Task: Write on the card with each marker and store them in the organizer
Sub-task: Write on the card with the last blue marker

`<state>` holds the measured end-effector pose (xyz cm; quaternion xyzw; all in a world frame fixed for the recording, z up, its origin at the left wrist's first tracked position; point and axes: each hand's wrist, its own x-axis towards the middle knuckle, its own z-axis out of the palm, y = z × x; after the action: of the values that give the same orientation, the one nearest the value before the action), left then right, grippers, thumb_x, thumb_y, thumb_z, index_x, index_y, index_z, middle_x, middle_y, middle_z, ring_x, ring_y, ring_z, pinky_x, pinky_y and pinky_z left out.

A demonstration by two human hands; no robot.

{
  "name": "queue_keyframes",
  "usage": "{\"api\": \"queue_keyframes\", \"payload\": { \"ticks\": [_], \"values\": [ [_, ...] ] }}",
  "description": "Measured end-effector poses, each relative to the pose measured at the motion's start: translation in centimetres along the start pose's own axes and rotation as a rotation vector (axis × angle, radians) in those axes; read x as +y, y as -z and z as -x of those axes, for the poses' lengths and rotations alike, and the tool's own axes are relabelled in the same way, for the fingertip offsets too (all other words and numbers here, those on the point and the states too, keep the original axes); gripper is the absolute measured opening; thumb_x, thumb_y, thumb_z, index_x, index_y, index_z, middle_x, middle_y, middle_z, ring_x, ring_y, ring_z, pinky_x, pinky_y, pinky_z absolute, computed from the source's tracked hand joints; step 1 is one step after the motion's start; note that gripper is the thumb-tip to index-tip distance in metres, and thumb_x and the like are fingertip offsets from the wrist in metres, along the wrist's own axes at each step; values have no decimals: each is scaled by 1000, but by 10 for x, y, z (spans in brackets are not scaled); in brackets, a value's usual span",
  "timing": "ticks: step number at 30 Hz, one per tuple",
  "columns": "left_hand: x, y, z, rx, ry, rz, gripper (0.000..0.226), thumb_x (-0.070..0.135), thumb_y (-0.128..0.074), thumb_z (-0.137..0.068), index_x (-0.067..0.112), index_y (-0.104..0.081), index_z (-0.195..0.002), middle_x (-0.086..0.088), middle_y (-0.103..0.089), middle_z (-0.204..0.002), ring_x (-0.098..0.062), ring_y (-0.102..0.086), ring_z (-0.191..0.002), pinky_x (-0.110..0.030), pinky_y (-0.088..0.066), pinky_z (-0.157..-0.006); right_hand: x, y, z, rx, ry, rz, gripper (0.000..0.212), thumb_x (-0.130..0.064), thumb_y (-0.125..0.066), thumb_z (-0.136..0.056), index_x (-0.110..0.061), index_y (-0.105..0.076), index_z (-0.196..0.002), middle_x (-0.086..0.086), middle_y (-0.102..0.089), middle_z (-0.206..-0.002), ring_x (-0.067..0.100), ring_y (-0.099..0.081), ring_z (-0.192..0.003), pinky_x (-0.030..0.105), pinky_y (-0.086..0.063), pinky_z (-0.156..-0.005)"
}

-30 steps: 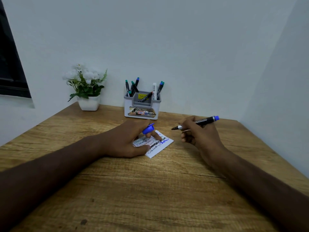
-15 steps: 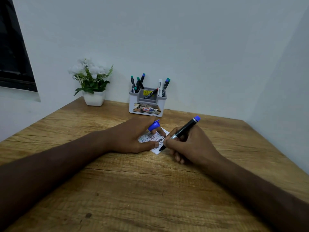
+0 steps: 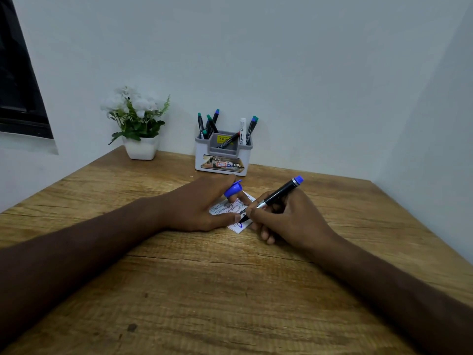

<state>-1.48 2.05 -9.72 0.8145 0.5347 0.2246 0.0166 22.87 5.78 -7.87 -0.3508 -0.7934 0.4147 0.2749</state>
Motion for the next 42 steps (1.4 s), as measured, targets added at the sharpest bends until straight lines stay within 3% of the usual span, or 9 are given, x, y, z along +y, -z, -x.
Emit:
{"api": "queue_keyframes", "payload": {
  "ticks": [3,15,21,25,27,35,39,42],
  "values": [
    [0,0,0,5,-3,0,42,57,-67,-94,28,-59,-123,17,-61,-109,-1,-55,-96,-15,-42,-79,0,2,0,-10,-8,-34,11,-13,-75,-94,-3,-76,-88,10,-78,-70,16,-68,-52,26,-53,-51],
    [2,1,0,24,-20,0,35,55,-68,-93,29,-58,-113,19,-59,-100,-3,-55,-89,-21,-43,-75,0,4,-2,7,-44,-79,13,-9,-75,-94,-1,-75,-84,11,-77,-68,15,-66,-49,24,-53,-49],
    [2,0,1,32,-19,-4,35,53,-70,-93,27,-58,-114,21,-57,-98,0,-53,-89,-12,-37,-71,3,2,-5,32,-46,-74,14,-11,-75,-94,1,-75,-86,11,-78,-69,16,-67,-50,26,-53,-49],
    [3,1,0,32,-22,0,33,55,-69,-93,30,-57,-110,21,-57,-98,-1,-54,-88,-17,-41,-73,6,3,-4,18,-43,-137,12,-9,-76,-94,3,-75,-93,17,-79,-77,23,-72,-60,28,-58,-56],
    [2,1,0,28,-19,8,32,56,-69,-93,32,-56,-109,21,-58,-98,-2,-55,-89,-20,-42,-74,6,4,-5,28,-51,-125,13,-9,-76,-93,4,-75,-90,17,-79,-74,21,-69,-56,27,-55,-51],
    [1,1,0,18,-8,3,35,56,-69,-92,30,-56,-114,26,-57,-98,2,-54,-91,-12,-36,-72,7,3,-6,78,-46,-98,16,-13,-77,-92,0,-76,-83,13,-77,-68,18,-65,-50,27,-53,-48],
    [1,0,0,19,-27,-3,27,54,-70,-93,37,-53,-106,26,-55,-96,0,-54,-88,-15,-37,-71,5,1,-6,97,-51,-98,27,-30,-79,-83,-3,-76,-80,13,-76,-68,17,-63,-51,28,-51,-48],
    [3,2,0,18,-34,-5,24,54,-70,-93,46,-49,-103,28,-55,-97,1,-54,-92,-13,-38,-73,5,1,-6,95,-57,-113,24,-27,-80,-87,-4,-76,-82,12,-76,-67,16,-63,-50,28,-51,-49]
  ]
}}
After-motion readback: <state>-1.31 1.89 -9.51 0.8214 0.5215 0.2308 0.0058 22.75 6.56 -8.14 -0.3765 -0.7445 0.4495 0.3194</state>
